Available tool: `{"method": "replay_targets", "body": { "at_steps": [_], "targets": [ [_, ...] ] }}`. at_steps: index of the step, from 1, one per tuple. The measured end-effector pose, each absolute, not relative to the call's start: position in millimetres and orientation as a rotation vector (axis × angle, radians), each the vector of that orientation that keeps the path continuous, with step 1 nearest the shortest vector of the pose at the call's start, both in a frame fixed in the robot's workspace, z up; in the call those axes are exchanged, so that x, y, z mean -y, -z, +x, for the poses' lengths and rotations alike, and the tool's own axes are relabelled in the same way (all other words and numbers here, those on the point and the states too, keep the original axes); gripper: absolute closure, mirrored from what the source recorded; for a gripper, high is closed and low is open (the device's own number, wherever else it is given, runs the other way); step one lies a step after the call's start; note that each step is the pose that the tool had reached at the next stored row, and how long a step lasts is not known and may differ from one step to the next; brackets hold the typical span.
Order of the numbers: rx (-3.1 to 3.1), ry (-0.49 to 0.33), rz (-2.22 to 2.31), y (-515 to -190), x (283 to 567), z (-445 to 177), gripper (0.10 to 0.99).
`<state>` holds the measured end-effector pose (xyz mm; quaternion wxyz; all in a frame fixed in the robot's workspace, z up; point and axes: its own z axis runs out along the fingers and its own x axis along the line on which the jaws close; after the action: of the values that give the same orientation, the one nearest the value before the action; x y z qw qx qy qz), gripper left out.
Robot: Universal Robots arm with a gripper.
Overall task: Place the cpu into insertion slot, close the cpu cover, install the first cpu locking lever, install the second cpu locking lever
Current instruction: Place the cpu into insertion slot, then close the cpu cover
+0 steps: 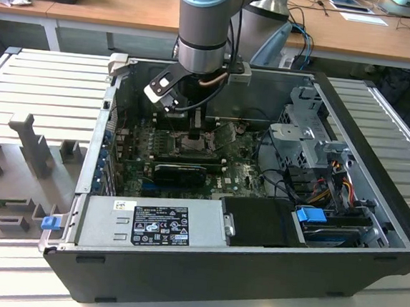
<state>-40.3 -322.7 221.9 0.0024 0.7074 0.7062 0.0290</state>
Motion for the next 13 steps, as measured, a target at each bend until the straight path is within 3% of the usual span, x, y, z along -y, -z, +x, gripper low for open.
{"method": "replay_targets", "body": {
  "at_steps": [13],
  "targets": [
    [-2.216, -0.089, 2.22, -227.0, 322.8, -34.9, 0.98]
  ]
}}
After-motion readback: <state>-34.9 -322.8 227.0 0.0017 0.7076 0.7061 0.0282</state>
